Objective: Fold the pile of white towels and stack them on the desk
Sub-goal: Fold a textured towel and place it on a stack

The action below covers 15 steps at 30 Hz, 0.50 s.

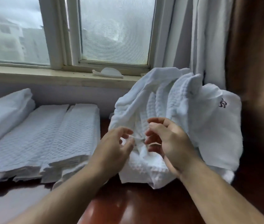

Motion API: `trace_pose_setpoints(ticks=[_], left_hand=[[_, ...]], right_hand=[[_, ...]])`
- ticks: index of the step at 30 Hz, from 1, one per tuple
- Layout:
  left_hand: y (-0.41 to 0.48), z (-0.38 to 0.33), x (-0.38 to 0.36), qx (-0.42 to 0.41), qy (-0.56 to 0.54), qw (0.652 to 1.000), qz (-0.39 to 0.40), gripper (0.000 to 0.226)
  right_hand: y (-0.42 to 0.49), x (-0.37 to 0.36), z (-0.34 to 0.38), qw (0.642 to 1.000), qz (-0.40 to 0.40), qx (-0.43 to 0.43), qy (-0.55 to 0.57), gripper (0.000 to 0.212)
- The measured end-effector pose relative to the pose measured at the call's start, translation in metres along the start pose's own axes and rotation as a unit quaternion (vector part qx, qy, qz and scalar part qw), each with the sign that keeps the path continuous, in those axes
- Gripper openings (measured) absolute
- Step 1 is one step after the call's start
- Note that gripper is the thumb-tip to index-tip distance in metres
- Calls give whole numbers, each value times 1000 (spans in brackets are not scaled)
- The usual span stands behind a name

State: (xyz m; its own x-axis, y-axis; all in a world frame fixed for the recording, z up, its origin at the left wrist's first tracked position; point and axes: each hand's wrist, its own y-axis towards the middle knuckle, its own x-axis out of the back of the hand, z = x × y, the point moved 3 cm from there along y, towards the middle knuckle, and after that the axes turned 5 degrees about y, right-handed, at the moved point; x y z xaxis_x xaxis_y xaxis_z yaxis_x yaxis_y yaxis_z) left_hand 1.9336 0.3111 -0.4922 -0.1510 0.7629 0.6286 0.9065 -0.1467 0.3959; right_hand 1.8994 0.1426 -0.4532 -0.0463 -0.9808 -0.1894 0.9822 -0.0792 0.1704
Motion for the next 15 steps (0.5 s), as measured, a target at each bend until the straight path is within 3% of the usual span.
trace_pose_setpoints(ticks=[5,9,12,15], left_hand=[[60,-12,-24,-38,-10,999,-4,18],[84,-36,-33,-39,-48,997,-45,24],[74,-60,-31,-75,-67,990,-103,24],[54,-87,-45,-154,-10,988,-27,51]], right_hand=[[25,22,40,994,1,45,100,11],[39,67,59,982,-150,114,-20,12],[32,104,39,955,-250,95,-126,12],[16,142,15,914,-356,98,-168,4]])
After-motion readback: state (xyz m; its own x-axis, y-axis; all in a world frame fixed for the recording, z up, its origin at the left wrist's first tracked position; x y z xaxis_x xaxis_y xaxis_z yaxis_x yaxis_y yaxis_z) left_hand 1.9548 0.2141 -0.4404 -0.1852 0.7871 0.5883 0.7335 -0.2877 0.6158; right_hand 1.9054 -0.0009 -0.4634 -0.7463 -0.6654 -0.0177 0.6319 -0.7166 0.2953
